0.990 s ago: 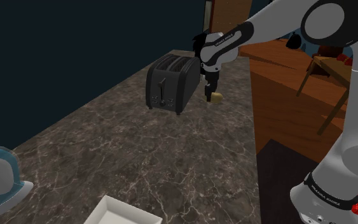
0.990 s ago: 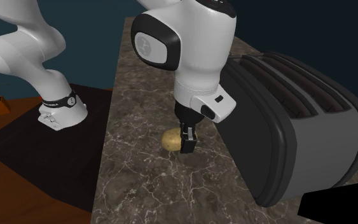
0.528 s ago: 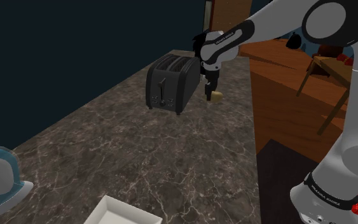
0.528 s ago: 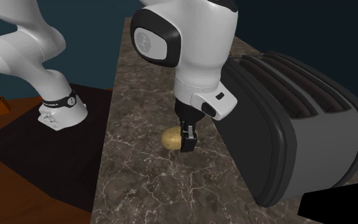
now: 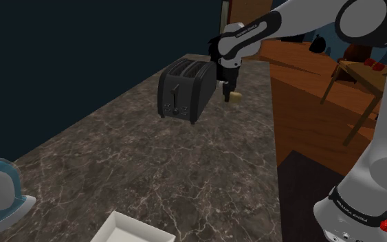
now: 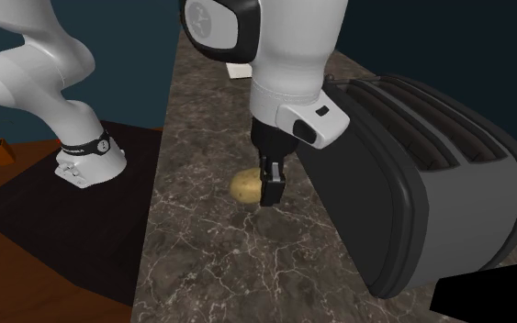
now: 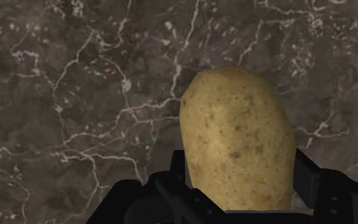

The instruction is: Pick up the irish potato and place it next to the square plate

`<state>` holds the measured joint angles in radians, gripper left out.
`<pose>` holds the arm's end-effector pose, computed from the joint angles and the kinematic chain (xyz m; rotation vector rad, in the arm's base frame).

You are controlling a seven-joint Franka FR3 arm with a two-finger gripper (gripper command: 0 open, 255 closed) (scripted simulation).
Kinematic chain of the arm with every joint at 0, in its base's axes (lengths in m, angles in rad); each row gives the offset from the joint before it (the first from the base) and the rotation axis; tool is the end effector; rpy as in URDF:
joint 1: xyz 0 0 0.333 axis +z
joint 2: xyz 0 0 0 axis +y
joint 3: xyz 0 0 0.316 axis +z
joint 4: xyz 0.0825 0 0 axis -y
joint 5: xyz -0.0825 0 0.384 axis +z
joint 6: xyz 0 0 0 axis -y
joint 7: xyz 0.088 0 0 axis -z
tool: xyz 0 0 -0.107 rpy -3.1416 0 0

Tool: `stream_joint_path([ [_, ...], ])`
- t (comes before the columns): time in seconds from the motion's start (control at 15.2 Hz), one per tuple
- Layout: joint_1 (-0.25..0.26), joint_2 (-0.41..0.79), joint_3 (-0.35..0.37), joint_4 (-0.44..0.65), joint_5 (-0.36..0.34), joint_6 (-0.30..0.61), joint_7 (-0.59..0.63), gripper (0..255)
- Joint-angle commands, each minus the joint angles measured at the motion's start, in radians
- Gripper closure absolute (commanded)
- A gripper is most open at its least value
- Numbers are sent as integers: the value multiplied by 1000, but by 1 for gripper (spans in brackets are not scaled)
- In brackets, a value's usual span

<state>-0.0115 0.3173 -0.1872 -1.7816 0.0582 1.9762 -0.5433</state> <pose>0.6143 -0.1118 0.3713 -3.0599 -0.5005 0.1723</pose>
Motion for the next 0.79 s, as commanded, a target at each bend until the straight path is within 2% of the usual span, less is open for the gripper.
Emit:
stream_joint_path([
  [0.0,1,-8,0,17,-2,-25,3,255],
  [0.73,2,-49,-4,110,-12,-159,9,255],
])
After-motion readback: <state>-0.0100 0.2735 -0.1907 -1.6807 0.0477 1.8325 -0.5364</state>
